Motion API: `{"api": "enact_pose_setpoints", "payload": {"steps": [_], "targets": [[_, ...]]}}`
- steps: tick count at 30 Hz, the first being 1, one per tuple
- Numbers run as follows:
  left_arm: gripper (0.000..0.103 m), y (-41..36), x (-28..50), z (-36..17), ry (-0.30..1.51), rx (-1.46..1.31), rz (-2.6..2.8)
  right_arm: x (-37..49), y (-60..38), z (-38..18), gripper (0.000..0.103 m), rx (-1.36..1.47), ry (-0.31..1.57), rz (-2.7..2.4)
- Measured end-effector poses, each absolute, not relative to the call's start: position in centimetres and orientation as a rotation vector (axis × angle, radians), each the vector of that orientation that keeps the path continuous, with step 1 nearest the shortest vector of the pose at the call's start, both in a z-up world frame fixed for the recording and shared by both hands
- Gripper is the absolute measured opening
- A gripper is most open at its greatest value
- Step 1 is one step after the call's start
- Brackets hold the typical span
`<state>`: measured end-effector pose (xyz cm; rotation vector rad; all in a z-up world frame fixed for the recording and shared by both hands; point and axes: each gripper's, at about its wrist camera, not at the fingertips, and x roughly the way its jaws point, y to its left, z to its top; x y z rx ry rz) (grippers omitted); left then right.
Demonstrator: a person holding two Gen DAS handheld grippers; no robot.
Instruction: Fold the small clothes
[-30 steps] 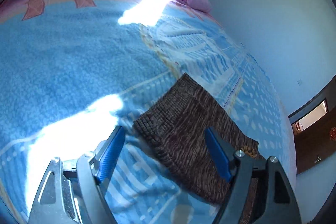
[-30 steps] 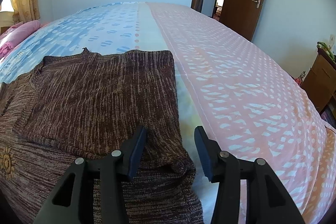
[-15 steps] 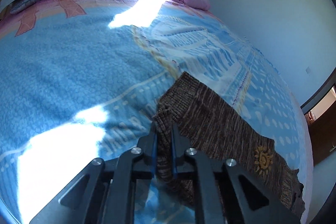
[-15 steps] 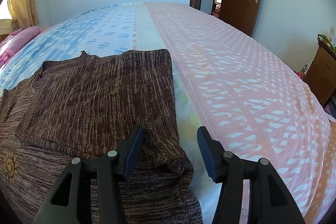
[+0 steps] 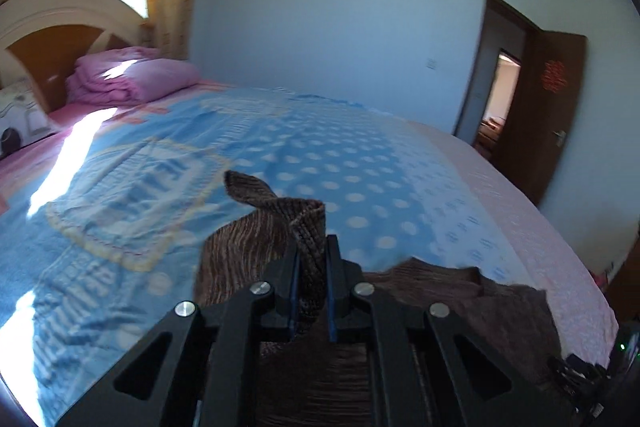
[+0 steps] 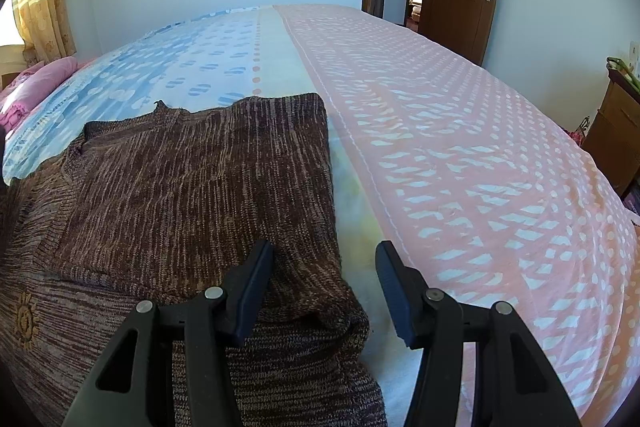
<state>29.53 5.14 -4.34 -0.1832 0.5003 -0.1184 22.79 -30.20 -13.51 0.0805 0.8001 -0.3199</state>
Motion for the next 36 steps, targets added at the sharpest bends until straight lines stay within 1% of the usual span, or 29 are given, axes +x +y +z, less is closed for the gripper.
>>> {"api": "enact_pose_setpoints", "payload": {"steps": [3,5,7,9,12,14,16,18,22,28,30,31,32,33,34,36], "targets": [[0.011,0.7,28.9,-6.7,0.578,-0.165,-0.217,22.6,-30.4,-13.5,0.055,0.091,0.798,-0.316],[0.011,-1.4,28.9,-9.5,0.657,-0.143,-0.226,22.7,-30.4,-13.5,0.055,0.091,0.798,-0.316],[0.011,-2.0,29.1,-11.9,0.733,-0.153,-0.225,22.7,-30.4,-13.5,0.055,0.089,0.798,-0.317],[0.011,-1.8,29.2,-13.6,0.8,-0.178,-0.23,22.7,-30.4,-13.5,0.058,0.082,0.798,-0.326],[0.011,-0.9,29.2,-13.3,0.799,-0.217,-0.232,22.8,-30.2,-13.3,0.058,0.077,0.8,-0.336],[0.011,-1.0,29.1,-13.4,0.814,-0.227,-0.244,22.6,-29.7,-12.2,0.058,0.093,0.755,-0.312],[0.012,-1.4,28.9,-13.4,0.811,-0.235,-0.25,22.7,-28.5,-10.5,0.058,0.157,0.695,-0.207],[0.013,-1.2,29.0,-13.7,0.811,-0.252,-0.258,23.9,-26.6,-9.1,0.058,0.22,0.678,-0.054],[0.015,-0.5,29.1,-14.0,0.812,-0.302,-0.274,28.8,-22.1,-8.8,0.058,0.342,0.761,0.212],[0.017,0.0,29.3,-14.4,0.811,-0.352,-0.291,34.6,-16.4,-12.7,0.056,0.383,0.939,0.347],[0.017,0.1,29.4,-14.5,0.815,-0.361,-0.296,35.4,-15.4,-13.2,0.054,0.358,0.946,0.325],[0.017,0.2,29.4,-14.6,0.816,-0.371,-0.299,35.5,-14.9,-13.2,0.047,0.345,0.936,0.325],[0.017,0.3,29.5,-14.6,0.816,-0.38,-0.302,35.7,-14.5,-13.1,0.026,0.331,0.932,0.336],[0.017,0.4,29.5,-14.6,0.815,-0.386,-0.304,36.1,-14.1,-13.2,0.012,0.319,0.942,0.349],[0.017,0.5,29.5,-14.7,0.815,-0.393,-0.306,36.4,-13.8,-13.5,0.006,0.309,0.958,0.35],[0.018,0.5,29.6,-14.7,0.817,-0.397,-0.306,36.8,-13.8,-13.8,0.006,0.287,0.963,0.323]]}}
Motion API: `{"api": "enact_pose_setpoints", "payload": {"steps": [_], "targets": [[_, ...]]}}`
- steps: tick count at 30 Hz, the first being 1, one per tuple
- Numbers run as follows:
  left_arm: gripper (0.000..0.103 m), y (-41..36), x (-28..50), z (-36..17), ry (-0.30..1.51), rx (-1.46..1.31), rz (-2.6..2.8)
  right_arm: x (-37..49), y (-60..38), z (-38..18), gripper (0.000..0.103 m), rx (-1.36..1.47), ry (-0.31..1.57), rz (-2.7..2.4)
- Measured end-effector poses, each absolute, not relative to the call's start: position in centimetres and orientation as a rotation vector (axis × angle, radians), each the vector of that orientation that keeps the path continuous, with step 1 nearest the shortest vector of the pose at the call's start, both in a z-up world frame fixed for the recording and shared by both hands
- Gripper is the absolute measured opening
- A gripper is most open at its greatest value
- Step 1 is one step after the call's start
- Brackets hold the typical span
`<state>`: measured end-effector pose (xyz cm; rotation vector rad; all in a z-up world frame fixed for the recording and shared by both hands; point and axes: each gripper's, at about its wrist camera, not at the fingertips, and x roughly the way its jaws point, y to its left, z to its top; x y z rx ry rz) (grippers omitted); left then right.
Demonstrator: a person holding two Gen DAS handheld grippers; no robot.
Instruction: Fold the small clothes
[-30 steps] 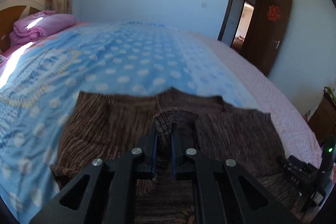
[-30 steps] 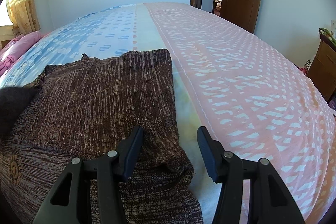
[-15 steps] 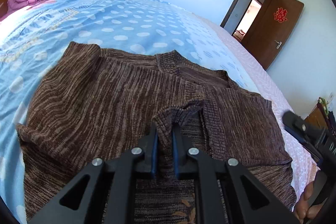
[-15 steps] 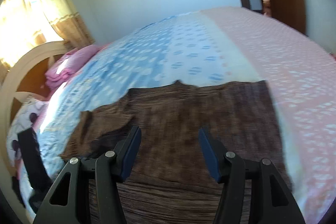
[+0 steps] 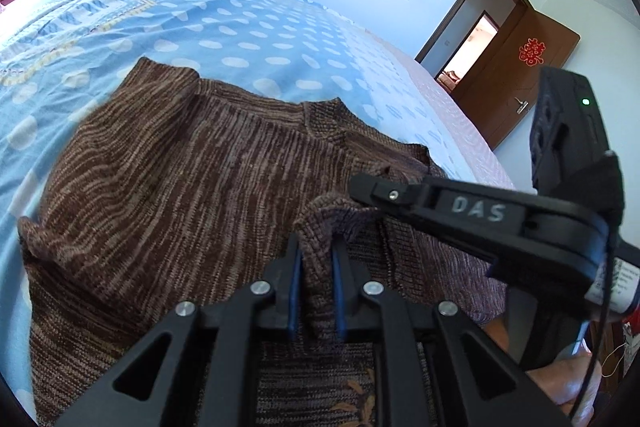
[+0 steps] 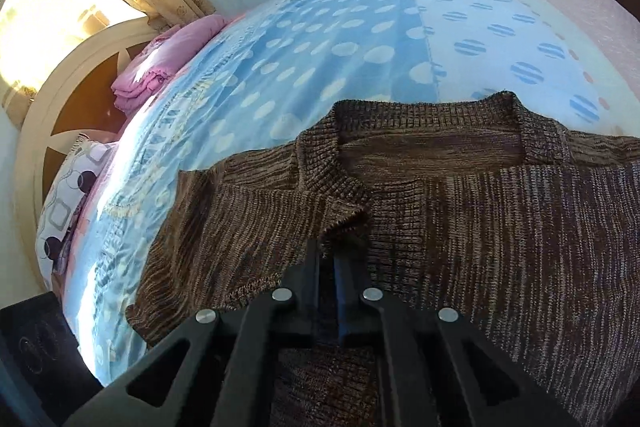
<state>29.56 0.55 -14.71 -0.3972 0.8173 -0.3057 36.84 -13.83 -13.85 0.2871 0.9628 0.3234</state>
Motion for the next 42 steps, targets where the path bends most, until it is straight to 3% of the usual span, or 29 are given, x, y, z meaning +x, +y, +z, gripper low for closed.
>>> {"api": "enact_pose_setpoints", "payload": {"steps": [11,18,20,23,26,27,33,40,42], "targets": [[0.013,-1.9,27.2,-10.9,0.669,-0.259,-0.288,34.3,-14.9,-6.7,0.005,0.16,0.765,0.424],[0.014,-8.4,26.8,-10.4,0.694,-0.131,-0.376,35.0,-20.3,-8.1,0.005,0.175,0.793,0.363],[0.019,-10.0,27.1,-11.8,0.74,-0.065,-0.348,35.3,-20.9,-9.9,0.006,0.161,0.838,0.334],[0.034,-10.5,27.8,-12.6,0.821,-0.045,-0.34,35.4,-22.2,-12.3,0.007,0.153,0.905,0.25],[0.071,-8.4,27.4,-11.6,0.814,-0.081,-0.342,33.8,-24.6,-11.6,0.007,0.19,0.842,0.118],[0.077,-7.5,27.2,-11.4,0.811,-0.096,-0.341,33.0,-25.4,-10.9,0.007,0.207,0.814,0.079],[0.077,0.6,27.4,-9.6,0.745,-0.193,-0.169,28.2,-23.9,-7.7,0.007,0.205,0.726,0.164],[0.077,6.1,29.5,-13.1,0.879,-0.08,0.14,27.5,-16.7,-12.8,0.007,0.047,0.889,0.279],[0.083,8.0,28.8,-14.5,0.901,-0.132,0.146,27.0,-16.8,-13.8,0.007,0.054,0.869,0.267]]}}
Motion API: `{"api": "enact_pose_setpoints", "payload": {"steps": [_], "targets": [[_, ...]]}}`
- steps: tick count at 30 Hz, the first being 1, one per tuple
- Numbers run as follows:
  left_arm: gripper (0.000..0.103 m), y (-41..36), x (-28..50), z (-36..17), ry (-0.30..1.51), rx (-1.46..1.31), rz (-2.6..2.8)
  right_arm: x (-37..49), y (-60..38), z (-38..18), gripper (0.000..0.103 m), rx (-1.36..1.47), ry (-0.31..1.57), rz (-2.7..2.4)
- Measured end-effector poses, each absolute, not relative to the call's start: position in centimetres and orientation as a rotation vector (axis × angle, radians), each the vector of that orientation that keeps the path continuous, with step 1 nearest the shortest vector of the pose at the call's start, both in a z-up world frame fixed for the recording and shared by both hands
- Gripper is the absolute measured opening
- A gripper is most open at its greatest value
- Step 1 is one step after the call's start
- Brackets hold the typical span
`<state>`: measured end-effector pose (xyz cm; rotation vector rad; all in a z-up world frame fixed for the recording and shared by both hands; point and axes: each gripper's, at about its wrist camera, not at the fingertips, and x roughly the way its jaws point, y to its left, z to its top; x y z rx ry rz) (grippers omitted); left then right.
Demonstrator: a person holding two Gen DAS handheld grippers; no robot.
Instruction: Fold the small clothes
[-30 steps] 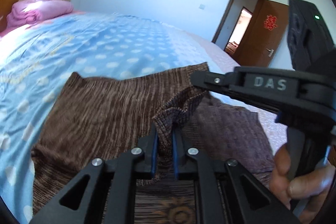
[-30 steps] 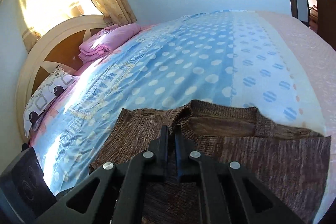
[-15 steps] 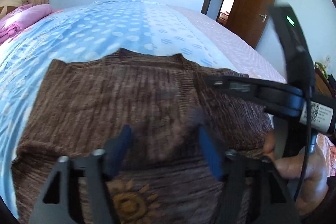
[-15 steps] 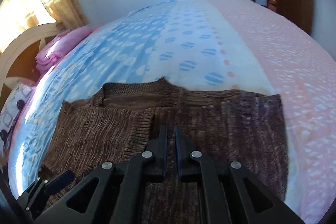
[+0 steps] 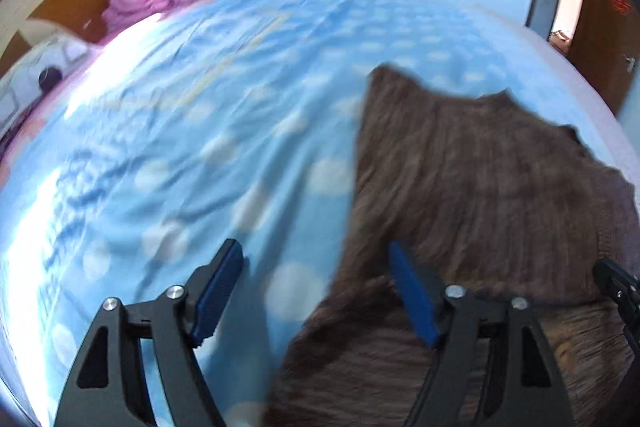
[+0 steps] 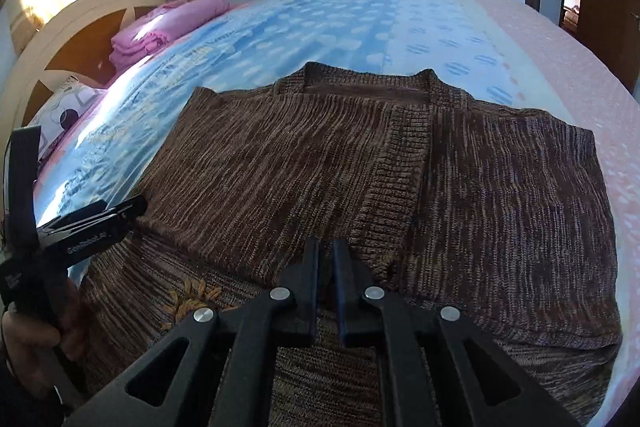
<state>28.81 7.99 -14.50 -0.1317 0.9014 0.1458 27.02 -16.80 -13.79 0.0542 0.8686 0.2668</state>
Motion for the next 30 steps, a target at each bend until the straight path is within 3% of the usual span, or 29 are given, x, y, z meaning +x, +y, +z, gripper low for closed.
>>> {"api": "enact_pose_setpoints", "payload": {"steps": [4,7,9,10,11,15,21,30], "targets": [[0.084,10.1,27.1,-13.9,0.88,-0.118,0.146,25.1,-17.6,-12.1,0.007,0.048,0.899,0.21],[0.082,12.4,24.0,-12.2,0.794,-0.135,0.11,19.7,-19.8,-7.9,0.01,0.083,0.748,0.238],[0.083,14.3,21.0,-10.9,0.715,-0.127,0.042,15.7,-21.4,-5.5,0.031,0.066,0.667,0.214],[0.083,14.8,19.7,-10.4,0.699,-0.123,0.01,13.6,-22.5,-4.5,0.05,0.067,0.63,0.198],[0.083,15.6,18.2,-10.0,0.685,-0.124,-0.048,11.7,-23.5,-3.6,0.062,0.076,0.596,0.183],[0.083,17.1,13.0,-8.9,0.684,-0.143,-0.256,4.4,-27.3,-0.8,0.062,0.105,0.535,0.131],[0.083,16.5,7.3,-10.4,0.766,-0.209,-0.466,-3.5,-29.7,-0.2,0.062,0.038,0.62,0.084],[0.083,13.4,1.8,-14.3,0.906,-0.164,-0.542,-6.1,-28.4,-10.2,0.062,0.044,0.946,0.1]]}}
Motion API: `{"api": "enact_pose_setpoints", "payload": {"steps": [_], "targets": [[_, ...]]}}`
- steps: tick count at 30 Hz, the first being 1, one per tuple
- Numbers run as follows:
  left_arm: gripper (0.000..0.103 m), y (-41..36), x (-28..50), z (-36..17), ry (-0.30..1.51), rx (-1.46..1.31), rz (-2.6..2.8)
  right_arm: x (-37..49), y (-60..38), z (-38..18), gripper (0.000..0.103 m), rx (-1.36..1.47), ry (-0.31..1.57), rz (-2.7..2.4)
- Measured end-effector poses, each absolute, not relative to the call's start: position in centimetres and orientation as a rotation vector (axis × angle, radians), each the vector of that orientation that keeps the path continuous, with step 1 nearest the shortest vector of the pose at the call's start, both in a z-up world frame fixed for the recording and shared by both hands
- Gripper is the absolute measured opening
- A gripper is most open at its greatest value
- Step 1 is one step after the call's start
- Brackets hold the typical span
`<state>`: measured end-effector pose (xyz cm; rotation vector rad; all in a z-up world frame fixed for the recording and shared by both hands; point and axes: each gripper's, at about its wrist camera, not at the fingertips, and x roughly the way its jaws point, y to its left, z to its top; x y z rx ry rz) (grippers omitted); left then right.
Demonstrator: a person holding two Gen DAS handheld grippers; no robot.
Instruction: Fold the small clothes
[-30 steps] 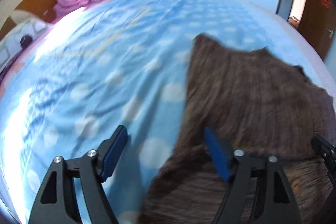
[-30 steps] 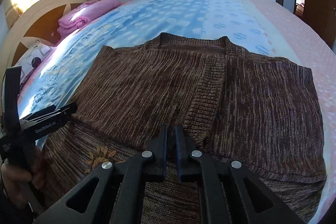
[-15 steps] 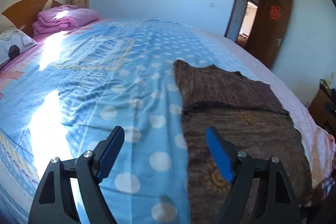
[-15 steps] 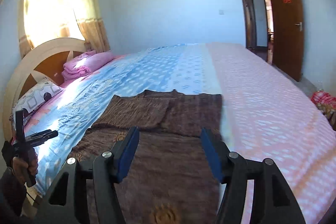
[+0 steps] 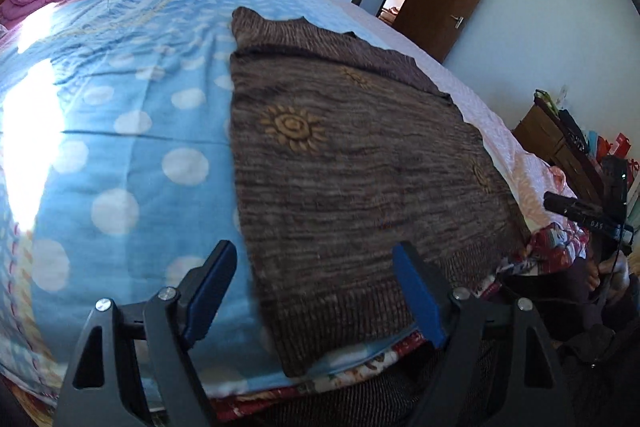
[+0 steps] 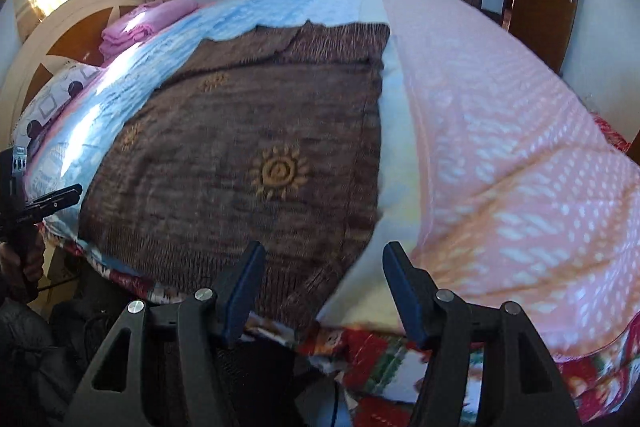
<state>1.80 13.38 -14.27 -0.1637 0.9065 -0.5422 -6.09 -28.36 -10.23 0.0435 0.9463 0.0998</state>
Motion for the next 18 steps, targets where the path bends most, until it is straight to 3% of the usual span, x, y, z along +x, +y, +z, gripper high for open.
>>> {"api": "enact_pose_setpoints", "payload": {"steps": [9,11,14,18], "targets": [[0.081,13.0,0.1,-15.4,0.951,-0.163,-0.535,-5.9,-26.3,-14.7,0.059,0.064,1.076,0.106],[0.077,13.0,0.1,-15.5,0.952,-0.157,-0.526,-5.9,-26.1,-14.9,0.046,0.062,1.08,0.109],[0.062,13.0,0.0,-15.6,0.961,-0.119,-0.487,-5.7,-26.4,-15.5,0.03,0.066,1.096,0.076],[0.046,13.3,0.4,-15.7,0.991,-0.13,-0.484,-5.8,-27.2,-15.7,0.018,0.116,1.102,0.078]]}}
